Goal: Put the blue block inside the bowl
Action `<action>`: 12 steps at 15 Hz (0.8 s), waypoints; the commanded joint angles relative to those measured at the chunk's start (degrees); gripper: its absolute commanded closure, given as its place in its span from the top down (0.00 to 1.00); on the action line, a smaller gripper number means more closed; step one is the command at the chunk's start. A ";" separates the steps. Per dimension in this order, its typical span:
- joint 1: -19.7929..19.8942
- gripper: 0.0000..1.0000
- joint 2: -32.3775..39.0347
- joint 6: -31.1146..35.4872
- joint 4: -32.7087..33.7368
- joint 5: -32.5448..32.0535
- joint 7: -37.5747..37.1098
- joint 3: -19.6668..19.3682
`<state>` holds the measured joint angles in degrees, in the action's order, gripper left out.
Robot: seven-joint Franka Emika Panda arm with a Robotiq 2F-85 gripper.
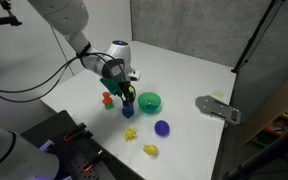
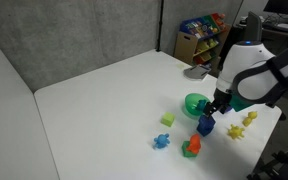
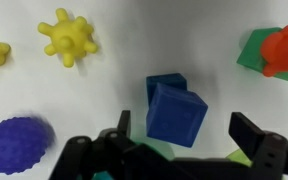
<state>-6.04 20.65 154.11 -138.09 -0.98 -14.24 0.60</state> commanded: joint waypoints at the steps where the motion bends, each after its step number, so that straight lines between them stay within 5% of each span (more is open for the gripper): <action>1: -3.45 1.00 5.40 -0.86 5.96 -1.98 -5.02 -2.67; 8: -5.69 1.00 13.13 -2.05 11.45 -0.50 -7.20 -4.80; 9: -5.23 0.75 13.67 -2.66 11.88 -0.02 -6.47 -4.38; 12: -4.73 0.56 12.54 -4.06 11.26 0.79 -5.65 -3.69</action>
<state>-11.19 34.03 152.87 -127.69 -1.39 -20.19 -3.61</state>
